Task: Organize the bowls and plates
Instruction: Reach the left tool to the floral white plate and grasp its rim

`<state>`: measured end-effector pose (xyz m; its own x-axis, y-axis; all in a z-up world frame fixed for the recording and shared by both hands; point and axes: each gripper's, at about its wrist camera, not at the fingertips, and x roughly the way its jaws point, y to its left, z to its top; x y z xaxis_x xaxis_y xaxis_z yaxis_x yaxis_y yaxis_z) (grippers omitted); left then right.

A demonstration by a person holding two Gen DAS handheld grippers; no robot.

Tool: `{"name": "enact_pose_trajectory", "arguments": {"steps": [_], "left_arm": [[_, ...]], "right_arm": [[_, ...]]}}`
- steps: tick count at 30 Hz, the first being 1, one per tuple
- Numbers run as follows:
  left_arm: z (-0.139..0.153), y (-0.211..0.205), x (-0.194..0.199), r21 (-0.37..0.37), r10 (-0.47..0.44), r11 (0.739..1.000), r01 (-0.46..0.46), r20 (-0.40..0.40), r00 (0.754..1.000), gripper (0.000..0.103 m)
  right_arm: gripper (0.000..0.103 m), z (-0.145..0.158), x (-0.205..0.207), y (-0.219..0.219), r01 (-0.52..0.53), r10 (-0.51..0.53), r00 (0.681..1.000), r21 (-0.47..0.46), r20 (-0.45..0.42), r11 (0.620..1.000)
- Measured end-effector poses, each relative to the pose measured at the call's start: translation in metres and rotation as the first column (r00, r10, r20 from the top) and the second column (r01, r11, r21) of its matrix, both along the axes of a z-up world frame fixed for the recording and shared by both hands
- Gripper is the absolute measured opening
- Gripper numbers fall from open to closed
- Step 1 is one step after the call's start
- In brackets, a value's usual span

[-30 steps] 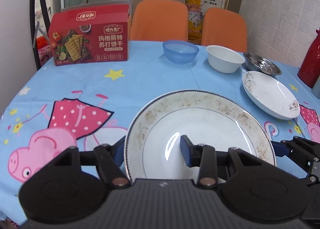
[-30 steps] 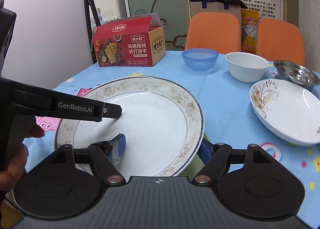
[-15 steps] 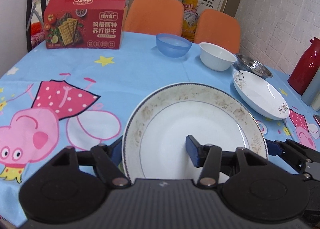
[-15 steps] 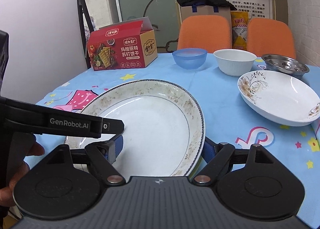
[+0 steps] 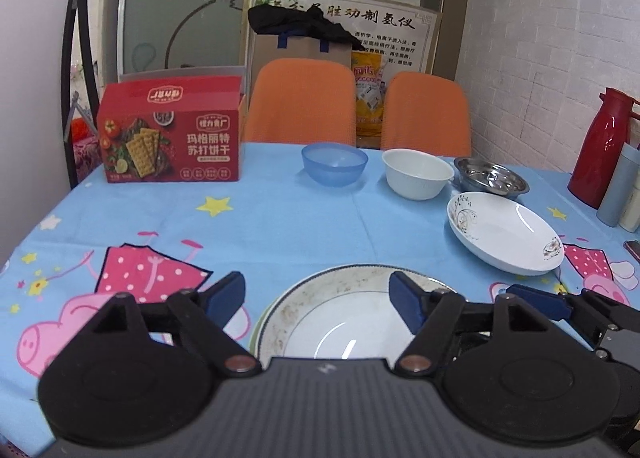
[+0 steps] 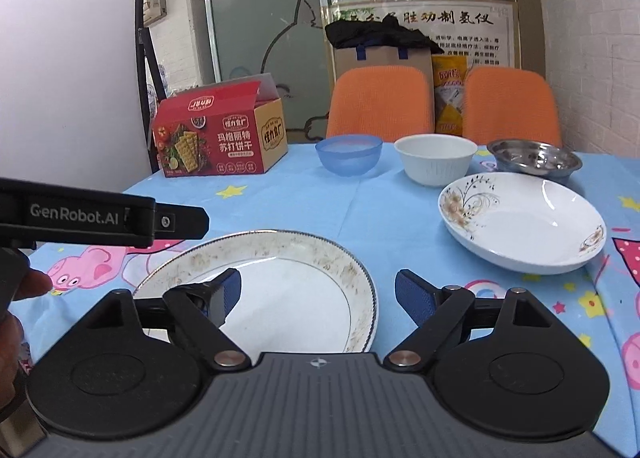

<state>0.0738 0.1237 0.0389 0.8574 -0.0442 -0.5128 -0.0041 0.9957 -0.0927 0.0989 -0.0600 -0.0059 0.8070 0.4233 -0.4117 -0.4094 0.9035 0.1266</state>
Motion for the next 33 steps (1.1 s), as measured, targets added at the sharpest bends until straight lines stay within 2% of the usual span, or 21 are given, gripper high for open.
{"name": "enact_pose_trajectory", "arguments": {"steps": [3,7,14,17,20,25,30,33], "left_arm": [[-0.002,-0.005,0.002,0.002,-0.013,1.0,0.013,-0.012,1.0,0.072],[-0.009,-0.016,0.007,0.001,-0.036,0.999,0.036,-0.042,0.998,0.072],[-0.019,-0.039,0.024,-0.007,-0.074,0.997,0.074,-0.108,0.991,0.072],[-0.019,-0.049,0.035,-0.024,-0.094,0.996,0.092,-0.137,0.986,0.072],[-0.016,-0.063,0.053,-0.034,-0.114,0.993,0.11,-0.159,0.981,0.072],[-0.007,-0.086,0.101,-0.091,-0.126,0.99,0.109,-0.204,0.971,0.072],[-0.018,-0.114,0.176,-0.166,-0.165,0.979,0.116,-0.329,0.93,0.072],[-0.03,-0.127,0.207,-0.184,-0.17,0.977,0.107,-0.374,0.912,0.072]], "right_arm": [[0.103,0.002,0.001,-0.012,0.021,-0.021,1.0,0.018,0.002,1.0],[0.103,-0.002,0.008,-0.03,0.066,-0.064,0.997,0.043,-0.042,0.997],[0.103,-0.011,0.015,-0.076,0.189,-0.181,0.98,0.097,-0.086,0.977],[0.103,-0.01,0.021,-0.095,0.232,-0.223,0.971,0.117,-0.085,0.966],[0.103,0.0,0.038,-0.115,0.26,-0.256,0.965,0.123,-0.047,0.958],[0.103,0.015,0.092,-0.141,0.318,-0.317,0.948,0.02,-0.018,0.948],[0.103,-0.002,0.122,-0.157,0.302,-0.307,0.945,-0.052,-0.116,0.952],[0.103,-0.009,0.129,-0.159,0.287,-0.296,0.945,-0.085,-0.137,0.954]]}}
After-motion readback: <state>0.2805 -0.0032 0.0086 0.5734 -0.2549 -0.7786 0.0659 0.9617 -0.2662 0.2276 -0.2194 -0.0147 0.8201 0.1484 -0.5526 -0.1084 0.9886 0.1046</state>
